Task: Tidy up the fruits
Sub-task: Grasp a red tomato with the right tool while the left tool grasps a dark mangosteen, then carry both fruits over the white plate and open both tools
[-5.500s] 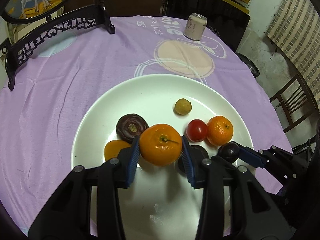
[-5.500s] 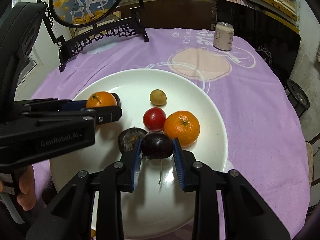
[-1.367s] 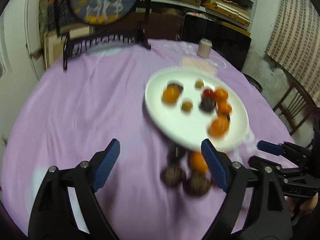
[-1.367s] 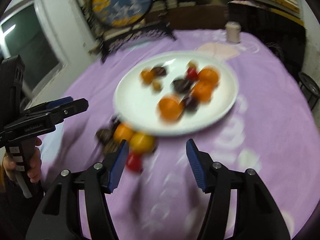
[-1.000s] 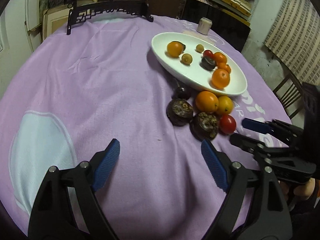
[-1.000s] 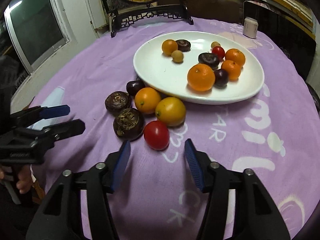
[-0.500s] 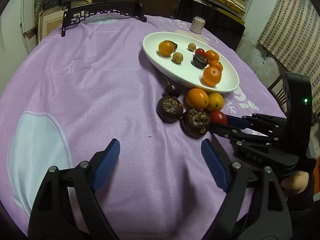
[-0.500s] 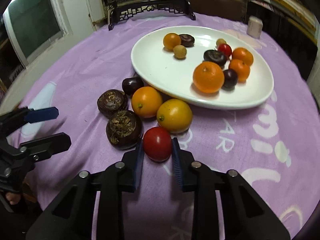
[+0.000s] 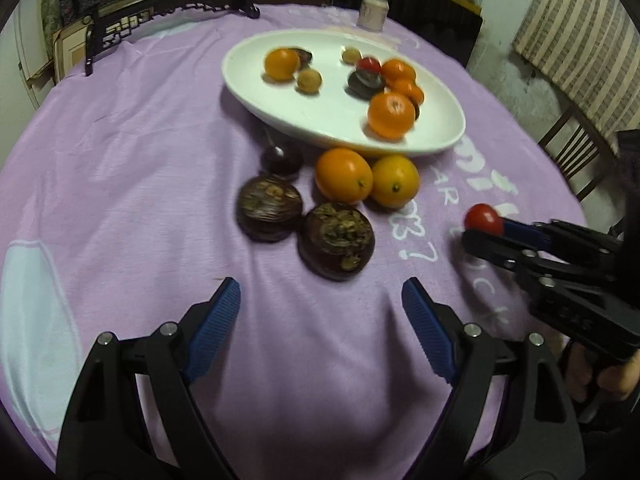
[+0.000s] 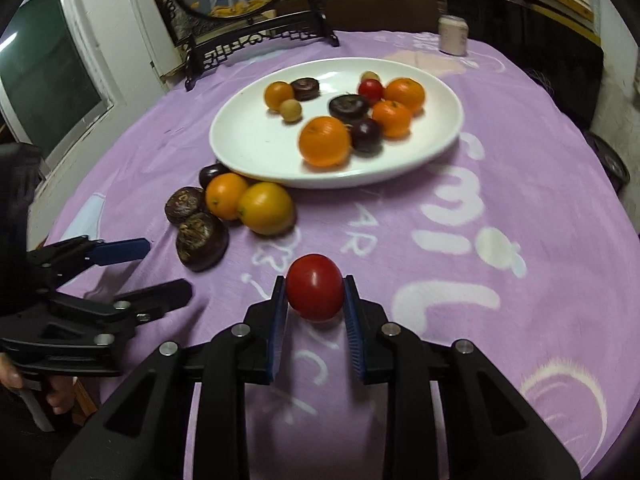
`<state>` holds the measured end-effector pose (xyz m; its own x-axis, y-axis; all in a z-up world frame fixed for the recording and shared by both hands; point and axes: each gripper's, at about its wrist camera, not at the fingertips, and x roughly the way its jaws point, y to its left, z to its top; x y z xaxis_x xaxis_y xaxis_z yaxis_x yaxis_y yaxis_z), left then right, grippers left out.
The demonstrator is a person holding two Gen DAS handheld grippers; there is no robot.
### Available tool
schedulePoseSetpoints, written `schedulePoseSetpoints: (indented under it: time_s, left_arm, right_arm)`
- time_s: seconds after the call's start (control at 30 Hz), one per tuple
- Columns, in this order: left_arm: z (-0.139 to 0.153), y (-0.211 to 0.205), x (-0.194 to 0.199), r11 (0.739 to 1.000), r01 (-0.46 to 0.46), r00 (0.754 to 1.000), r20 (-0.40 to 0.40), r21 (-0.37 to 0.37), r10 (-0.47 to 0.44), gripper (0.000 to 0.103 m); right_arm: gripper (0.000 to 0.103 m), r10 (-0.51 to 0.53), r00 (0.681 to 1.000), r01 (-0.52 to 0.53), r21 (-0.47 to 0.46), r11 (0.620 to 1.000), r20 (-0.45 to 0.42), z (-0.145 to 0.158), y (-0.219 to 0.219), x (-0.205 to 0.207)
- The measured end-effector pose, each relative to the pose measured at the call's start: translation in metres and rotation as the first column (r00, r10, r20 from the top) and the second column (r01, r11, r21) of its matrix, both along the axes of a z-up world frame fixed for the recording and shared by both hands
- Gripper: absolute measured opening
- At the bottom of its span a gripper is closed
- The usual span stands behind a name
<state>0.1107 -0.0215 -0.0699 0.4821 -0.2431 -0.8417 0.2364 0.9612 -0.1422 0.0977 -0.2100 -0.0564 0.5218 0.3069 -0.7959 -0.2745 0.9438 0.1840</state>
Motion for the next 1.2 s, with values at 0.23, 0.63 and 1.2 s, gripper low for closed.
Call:
schedulePoseSetpoints:
  time_s: [0.23,0.63,1.2]
  left_arm:
    - [-0.006,-0.023,0.011,0.988,-0.065,0.996,0.062,0.140,0.057,0.083]
    - [0.001,-0.017,0.006,0.994,-0.076,0.996,0.060,0.083,0.071,0.043]
    - [0.040,0.021,-0.007,0.995,-0.048,0.997,0.058,-0.084,0.053,0.043]
  right_arm:
    - [0.028,-0.025,1.000,0.025,0.043,0.999,-0.018,-0.005,-0.016,-0.004]
    - [0.028,-0.040,0.999,0.041,0.064,0.997,-0.008,0.001,-0.021,-0.007]
    - [0.028,-0.041,0.999,0.040,0.054,0.998,0.003,0.013,-0.012,0.006]
